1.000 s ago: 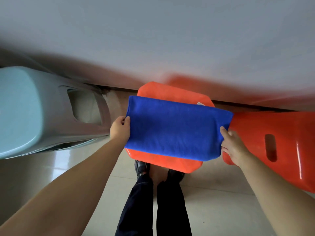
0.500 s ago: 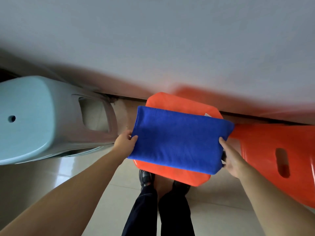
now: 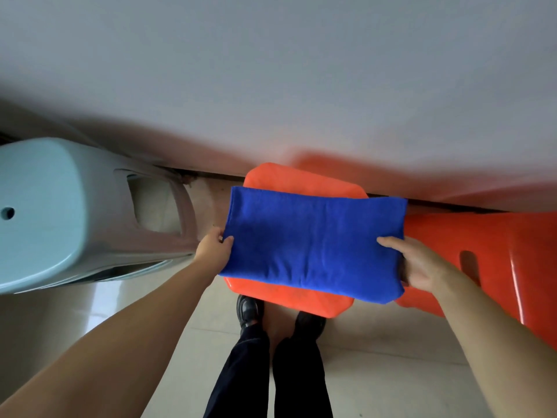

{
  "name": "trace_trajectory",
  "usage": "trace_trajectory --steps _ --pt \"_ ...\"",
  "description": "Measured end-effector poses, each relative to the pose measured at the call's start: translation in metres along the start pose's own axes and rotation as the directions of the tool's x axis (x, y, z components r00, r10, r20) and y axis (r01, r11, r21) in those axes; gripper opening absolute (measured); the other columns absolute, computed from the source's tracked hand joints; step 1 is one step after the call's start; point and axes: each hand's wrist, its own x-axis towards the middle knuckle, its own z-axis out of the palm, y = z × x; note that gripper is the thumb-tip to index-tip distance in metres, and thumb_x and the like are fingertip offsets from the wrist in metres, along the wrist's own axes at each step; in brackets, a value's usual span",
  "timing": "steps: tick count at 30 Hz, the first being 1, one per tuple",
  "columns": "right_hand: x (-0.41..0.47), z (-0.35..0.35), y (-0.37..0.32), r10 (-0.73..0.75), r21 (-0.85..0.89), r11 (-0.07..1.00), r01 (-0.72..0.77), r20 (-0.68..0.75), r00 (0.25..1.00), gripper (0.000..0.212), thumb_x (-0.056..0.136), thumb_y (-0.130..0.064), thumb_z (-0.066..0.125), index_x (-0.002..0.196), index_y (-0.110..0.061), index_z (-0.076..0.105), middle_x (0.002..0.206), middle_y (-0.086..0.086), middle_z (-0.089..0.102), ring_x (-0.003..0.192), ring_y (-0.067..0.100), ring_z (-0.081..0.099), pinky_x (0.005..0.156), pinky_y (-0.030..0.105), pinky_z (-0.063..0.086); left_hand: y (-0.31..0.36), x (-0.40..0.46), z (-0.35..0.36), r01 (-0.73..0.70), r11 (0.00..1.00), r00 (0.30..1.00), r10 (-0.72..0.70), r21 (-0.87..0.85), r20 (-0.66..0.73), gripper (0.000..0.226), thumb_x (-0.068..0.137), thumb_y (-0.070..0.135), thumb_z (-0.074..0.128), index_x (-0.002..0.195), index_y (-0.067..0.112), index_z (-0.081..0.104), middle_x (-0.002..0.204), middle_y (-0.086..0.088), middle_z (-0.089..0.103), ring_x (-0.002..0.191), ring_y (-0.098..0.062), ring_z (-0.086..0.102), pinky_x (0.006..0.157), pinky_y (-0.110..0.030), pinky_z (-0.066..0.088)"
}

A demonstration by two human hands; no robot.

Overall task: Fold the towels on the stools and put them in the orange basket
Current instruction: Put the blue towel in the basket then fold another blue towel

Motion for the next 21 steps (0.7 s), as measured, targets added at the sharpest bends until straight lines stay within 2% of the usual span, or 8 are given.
trace_trajectory --steps 2,5,8,10,12,15,18,21 --pt "-0.009 0.008 -0.014 -0.036 -0.045 0.998 0.037 0.025 0.999 0.022 0.089 -0.019 0.059 0.112 -0.018 0.063 0.104 -0.003 0.074 0.090 0.011 0.071 0.072 0.029 0.053 0.002 -0.006 -0.002 -0.005 1.000 1.000 0.005 -0.008 0.016 0.018 0.096 0.018 0.043 0.107 0.007 0.053 0.099 -0.012 0.059 0.086 -0.027 0.054 0.070 -0.033 0.040" --pt "-0.013 0.032 -0.032 -0.192 -0.049 0.980 0.191 -0.020 0.981 0.022 0.092 -0.019 0.058 0.113 -0.016 0.061 0.106 0.002 0.073 0.092 0.015 0.071 0.073 0.029 0.057 0.000 -0.014 -0.003 -0.030 0.996 0.995 0.038 -0.084 0.088 0.026 0.094 0.014 0.043 0.117 0.014 0.055 0.106 -0.008 0.063 0.095 -0.026 0.060 0.077 -0.036 0.048" --pt "-0.009 0.078 -0.038 -0.427 -0.285 0.875 0.391 -0.078 0.901 0.029 0.089 -0.012 0.061 0.118 -0.014 0.056 0.111 0.007 0.067 0.097 0.017 0.065 0.087 0.034 0.052 -0.002 -0.018 -0.002 0.013 0.991 0.991 0.005 -0.134 0.133 0.020 0.094 0.012 0.043 0.108 0.017 0.056 0.098 -0.009 0.061 0.093 -0.028 0.059 0.088 -0.045 0.053" --pt "-0.003 0.122 -0.033 -0.502 -0.489 0.760 0.428 -0.024 0.865 0.028 0.087 -0.012 0.062 0.113 -0.011 0.052 0.098 0.005 0.063 0.084 0.016 0.062 0.072 0.029 0.047 -0.004 -0.019 -0.004 0.091 0.961 0.983 -0.044 -0.263 0.178 0.017 0.096 0.016 0.041 0.107 0.016 0.055 0.101 -0.008 0.060 0.092 -0.027 0.059 0.085 -0.044 0.054" --pt "0.007 0.166 -0.022 -0.489 -0.720 0.603 0.343 0.006 0.873 0.027 0.086 -0.017 0.058 0.108 -0.008 0.045 0.084 0.005 0.056 0.072 0.023 0.058 0.058 0.029 0.038 -0.004 -0.019 -0.007 0.174 0.899 0.969 -0.083 -0.403 0.234 0.025 0.098 0.025 0.040 0.110 0.013 0.058 0.105 -0.007 0.060 0.089 -0.023 0.059 0.074 -0.035 0.054" --pt "0.024 0.217 0.003 -0.444 -0.864 0.426 0.268 0.058 0.894 0.035 0.088 -0.018 0.052 0.117 -0.005 0.038 0.087 0.013 0.059 0.082 0.034 0.061 0.059 0.032 0.038 -0.002 -0.017 -0.013 0.234 0.820 0.955 -0.094 -0.522 0.281 0.034 0.100 0.041 0.034 0.106 0.018 0.059 0.100 -0.004 0.064 0.087 -0.020 0.062 0.077 -0.033 0.052" --pt "0.039 0.244 0.022 -0.404 -0.881 0.392 0.264 0.093 0.910 0.041 0.089 -0.016 0.051 0.125 -0.004 0.033 0.102 0.019 0.064 0.091 0.039 0.063 0.065 0.037 0.046 0.000 -0.011 -0.016 0.266 0.769 0.944 -0.086 -0.581 0.317 0.043 0.100 0.049 0.028 0.100 0.022 0.061 0.098 -0.003 0.065 0.088 -0.020 0.062 0.081 -0.035 0.051" --pt "0.041 0.247 0.028 -0.348 -0.861 0.388 0.329 0.193 0.917 0.046 0.089 -0.021 0.053 0.129 -0.009 0.035 0.109 0.016 0.064 0.097 0.036 0.063 0.080 0.045 0.052 -0.001 -0.008 -0.015 0.280 0.769 0.941 -0.102 -0.574 0.322 0.047 0.097 0.054 0.030 0.101 0.021 0.063 0.103 -0.005 0.064 0.091 -0.021 0.059 0.086 -0.037 0.049"
